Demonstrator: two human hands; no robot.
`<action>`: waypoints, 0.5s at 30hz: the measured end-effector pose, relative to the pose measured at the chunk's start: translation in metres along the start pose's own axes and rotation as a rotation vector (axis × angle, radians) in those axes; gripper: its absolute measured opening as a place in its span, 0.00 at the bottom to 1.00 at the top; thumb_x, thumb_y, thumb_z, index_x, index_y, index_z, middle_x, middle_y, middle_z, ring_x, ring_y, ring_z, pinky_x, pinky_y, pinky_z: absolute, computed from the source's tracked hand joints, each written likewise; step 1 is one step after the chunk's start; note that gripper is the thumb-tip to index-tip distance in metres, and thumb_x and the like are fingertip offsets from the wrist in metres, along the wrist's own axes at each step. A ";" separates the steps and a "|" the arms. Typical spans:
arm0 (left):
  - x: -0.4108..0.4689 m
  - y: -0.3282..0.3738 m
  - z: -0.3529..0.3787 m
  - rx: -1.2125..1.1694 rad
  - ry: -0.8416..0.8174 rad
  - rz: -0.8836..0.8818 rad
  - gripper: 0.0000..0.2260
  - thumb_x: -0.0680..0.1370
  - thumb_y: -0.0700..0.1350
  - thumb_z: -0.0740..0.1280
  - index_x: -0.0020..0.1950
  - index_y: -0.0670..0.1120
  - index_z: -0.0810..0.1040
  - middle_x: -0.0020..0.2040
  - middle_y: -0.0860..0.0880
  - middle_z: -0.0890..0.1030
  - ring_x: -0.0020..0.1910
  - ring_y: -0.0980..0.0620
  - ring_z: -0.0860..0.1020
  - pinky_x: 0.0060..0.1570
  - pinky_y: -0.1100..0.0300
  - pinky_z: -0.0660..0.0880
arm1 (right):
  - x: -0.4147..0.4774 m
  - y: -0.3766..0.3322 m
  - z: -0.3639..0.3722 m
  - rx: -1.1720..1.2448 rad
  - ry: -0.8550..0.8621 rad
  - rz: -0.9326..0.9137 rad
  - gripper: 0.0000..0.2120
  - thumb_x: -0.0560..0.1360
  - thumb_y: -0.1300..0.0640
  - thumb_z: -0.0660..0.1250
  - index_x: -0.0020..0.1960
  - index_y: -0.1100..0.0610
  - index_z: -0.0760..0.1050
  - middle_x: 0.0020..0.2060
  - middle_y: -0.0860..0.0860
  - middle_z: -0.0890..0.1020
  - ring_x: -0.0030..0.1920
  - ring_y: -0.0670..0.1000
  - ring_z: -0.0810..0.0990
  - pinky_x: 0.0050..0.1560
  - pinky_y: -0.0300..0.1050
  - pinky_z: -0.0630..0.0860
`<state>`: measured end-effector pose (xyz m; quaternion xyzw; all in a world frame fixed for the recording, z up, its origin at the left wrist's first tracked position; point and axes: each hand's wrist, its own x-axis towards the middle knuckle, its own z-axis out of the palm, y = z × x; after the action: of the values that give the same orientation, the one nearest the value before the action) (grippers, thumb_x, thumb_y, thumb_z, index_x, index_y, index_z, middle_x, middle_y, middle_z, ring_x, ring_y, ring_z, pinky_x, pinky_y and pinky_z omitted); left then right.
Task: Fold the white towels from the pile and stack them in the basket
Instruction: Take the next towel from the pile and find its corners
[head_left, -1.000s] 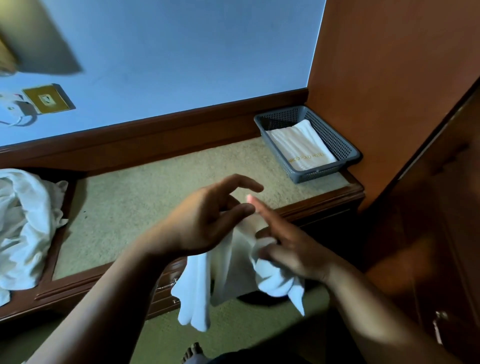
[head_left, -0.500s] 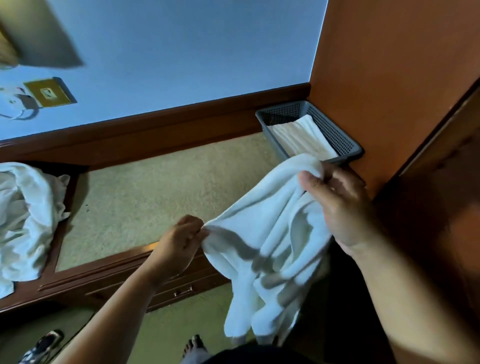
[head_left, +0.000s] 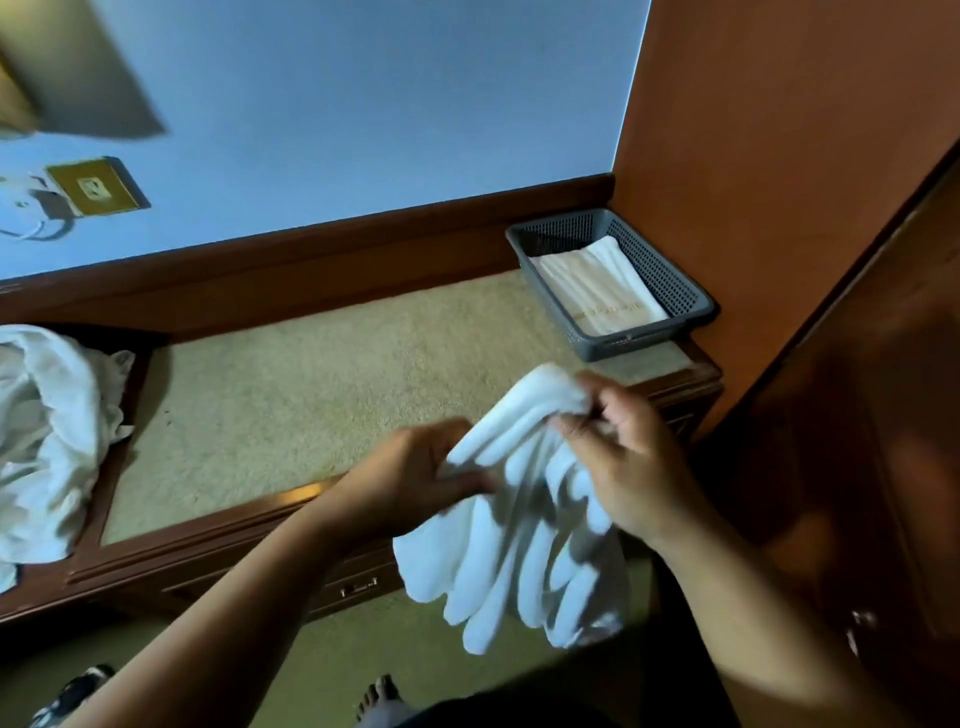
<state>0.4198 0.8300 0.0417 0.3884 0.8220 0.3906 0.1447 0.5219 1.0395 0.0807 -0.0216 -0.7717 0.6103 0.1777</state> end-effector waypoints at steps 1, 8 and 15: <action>-0.006 -0.017 0.011 0.111 -0.063 -0.017 0.14 0.75 0.65 0.68 0.48 0.55 0.81 0.40 0.54 0.82 0.39 0.57 0.80 0.37 0.57 0.75 | 0.003 -0.003 -0.007 0.110 0.096 -0.008 0.04 0.73 0.54 0.68 0.47 0.48 0.80 0.38 0.42 0.84 0.40 0.39 0.81 0.42 0.37 0.76; -0.019 -0.028 -0.005 0.082 0.337 -0.033 0.13 0.79 0.57 0.57 0.45 0.54 0.78 0.38 0.57 0.79 0.38 0.60 0.77 0.39 0.56 0.74 | 0.014 -0.013 -0.039 -0.192 0.166 0.033 0.10 0.72 0.52 0.70 0.54 0.45 0.80 0.47 0.44 0.85 0.47 0.42 0.83 0.53 0.50 0.81; -0.017 0.083 -0.028 0.081 0.207 0.246 0.14 0.84 0.56 0.59 0.40 0.56 0.73 0.36 0.57 0.77 0.33 0.61 0.76 0.32 0.71 0.68 | -0.003 -0.011 0.004 -0.374 -0.384 -0.009 0.27 0.73 0.46 0.75 0.67 0.30 0.70 0.34 0.42 0.81 0.34 0.46 0.81 0.41 0.46 0.82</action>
<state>0.4591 0.8345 0.1215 0.4492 0.7938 0.4099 -0.0051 0.5255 1.0318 0.0894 0.0655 -0.8908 0.4491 0.0239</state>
